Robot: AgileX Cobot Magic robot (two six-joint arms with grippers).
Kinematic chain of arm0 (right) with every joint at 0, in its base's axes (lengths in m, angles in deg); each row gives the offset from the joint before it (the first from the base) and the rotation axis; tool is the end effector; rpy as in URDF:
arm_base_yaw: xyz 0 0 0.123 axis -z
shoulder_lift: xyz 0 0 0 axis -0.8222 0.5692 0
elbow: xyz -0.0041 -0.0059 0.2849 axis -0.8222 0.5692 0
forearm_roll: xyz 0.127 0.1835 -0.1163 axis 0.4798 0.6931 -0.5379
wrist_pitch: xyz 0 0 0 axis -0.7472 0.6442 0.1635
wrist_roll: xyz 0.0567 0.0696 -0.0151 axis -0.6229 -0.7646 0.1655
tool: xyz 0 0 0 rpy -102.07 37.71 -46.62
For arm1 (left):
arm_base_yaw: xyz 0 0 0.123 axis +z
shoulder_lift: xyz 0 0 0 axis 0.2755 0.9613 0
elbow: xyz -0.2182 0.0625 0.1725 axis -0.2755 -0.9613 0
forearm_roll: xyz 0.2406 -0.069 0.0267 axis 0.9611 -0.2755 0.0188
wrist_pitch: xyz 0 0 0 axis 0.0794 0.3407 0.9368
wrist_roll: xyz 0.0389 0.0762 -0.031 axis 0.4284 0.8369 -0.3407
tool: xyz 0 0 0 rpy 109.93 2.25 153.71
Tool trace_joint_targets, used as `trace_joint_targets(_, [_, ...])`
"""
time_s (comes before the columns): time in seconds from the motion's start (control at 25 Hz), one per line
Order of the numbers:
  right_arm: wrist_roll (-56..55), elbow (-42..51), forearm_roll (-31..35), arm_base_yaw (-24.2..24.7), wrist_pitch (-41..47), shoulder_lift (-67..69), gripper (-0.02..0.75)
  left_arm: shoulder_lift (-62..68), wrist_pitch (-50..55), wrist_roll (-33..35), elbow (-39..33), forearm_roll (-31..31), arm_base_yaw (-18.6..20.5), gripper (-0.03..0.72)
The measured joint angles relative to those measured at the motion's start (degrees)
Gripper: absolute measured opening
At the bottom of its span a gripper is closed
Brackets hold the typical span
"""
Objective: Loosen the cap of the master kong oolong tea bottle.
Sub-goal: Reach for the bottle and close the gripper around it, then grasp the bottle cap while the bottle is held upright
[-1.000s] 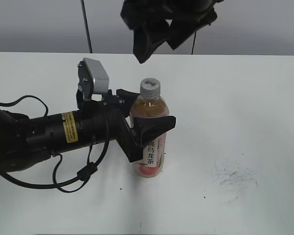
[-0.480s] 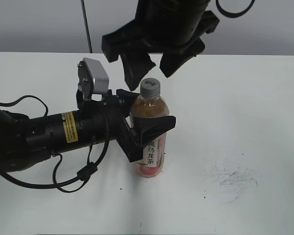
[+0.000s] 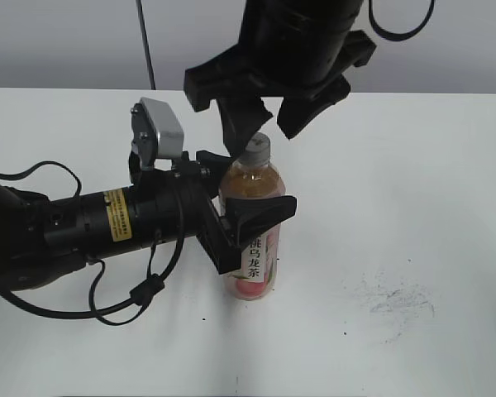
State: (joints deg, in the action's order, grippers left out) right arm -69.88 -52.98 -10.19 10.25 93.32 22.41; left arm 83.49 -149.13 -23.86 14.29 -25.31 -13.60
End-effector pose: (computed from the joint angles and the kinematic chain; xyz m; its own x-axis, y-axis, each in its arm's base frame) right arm 0.2684 0.2711 0.3160 -0.7746 -0.5544 -0.3044 -0.5973 0.7994 0.0639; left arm 0.2560 -0.2137 0.1362 -0.1299 0.0383 -0.9908 0.9338 0.3408 -0.1092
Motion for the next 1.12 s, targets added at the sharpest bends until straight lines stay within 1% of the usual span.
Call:
trace_joint_targets(0.12, [0.0,0.0,0.9,0.0,0.0,1.1,0.469,0.0,0.0,0.0,0.0,0.0,0.0,0.449])
trace_joint_targets(0.2, [0.0,0.0,1.3,0.0,0.0,1.2,0.449,0.0,0.0,0.0,0.0,0.0,0.0,0.449])
trace_joint_targets(0.44, [0.4,0.0,1.4,0.1,0.1,1.2,0.279,0.0,0.0,0.0,0.0,0.1,0.0,0.449])
trace_joint_targets(0.48, [0.6,0.0,1.4,0.2,0.1,1.2,0.271,0.0,0.0,0.0,0.0,0.1,0.0,0.449])
trace_joint_targets(0.88, [2.9,0.0,1.5,0.2,0.2,1.2,0.272,0.0,0.0,0.0,0.0,0.1,0.0,0.448])
trace_joint_targets(0.92, [2.9,0.0,1.6,0.2,0.2,1.2,0.284,0.0,0.0,0.0,0.0,0.1,0.0,0.448])
trace_joint_targets(1.04, [3.2,0.0,2.0,0.2,0.2,1.2,0.351,0.0,0.0,0.0,0.0,0.1,0.0,0.448])
trace_joint_targets(1.12, [3.2,0.0,2.2,0.2,0.2,1.2,0.37,0.0,0.0,0.0,0.0,0.1,0.0,0.448])
